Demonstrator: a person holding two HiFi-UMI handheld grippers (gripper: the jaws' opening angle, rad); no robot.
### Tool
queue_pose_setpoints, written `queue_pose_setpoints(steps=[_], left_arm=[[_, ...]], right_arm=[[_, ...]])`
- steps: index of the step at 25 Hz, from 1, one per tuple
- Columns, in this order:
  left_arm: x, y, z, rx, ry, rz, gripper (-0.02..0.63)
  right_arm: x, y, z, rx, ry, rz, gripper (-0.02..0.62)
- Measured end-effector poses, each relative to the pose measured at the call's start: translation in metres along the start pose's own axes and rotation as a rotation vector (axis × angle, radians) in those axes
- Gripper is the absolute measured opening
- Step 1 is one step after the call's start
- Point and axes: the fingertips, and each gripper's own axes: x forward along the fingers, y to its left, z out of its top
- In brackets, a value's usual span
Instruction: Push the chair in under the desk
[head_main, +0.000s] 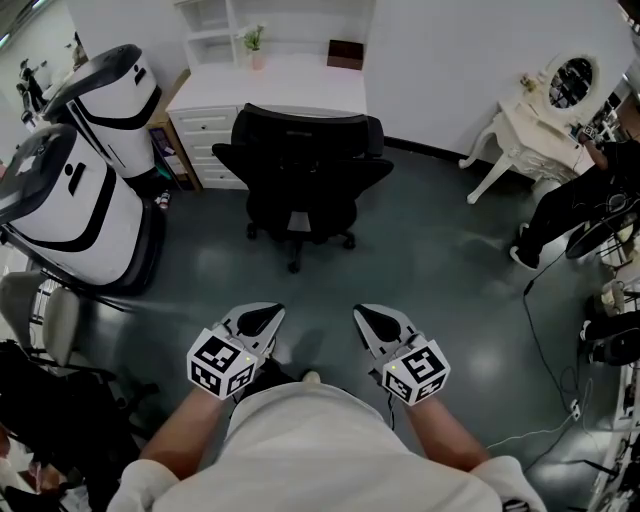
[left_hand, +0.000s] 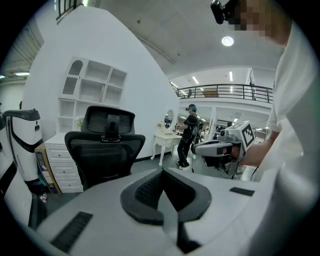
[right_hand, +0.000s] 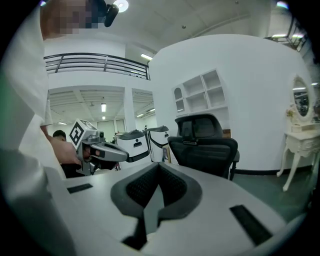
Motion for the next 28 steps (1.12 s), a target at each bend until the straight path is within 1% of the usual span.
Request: queue_pose_setpoints(steps=[11,28], left_arm=[[-0.005,-0.011,-0.004,0.012,0.022,-0.008,-0.005],[0.006,-0.021,-0.011,0.01,0.033,-0.021,-0.005]], right_arm=[[-0.006,0.006,0.002,-0.008,-0.007,0.011,0.005],[-0.015,0.002,-0.009,0.015,-0.011,0.007,0.005]])
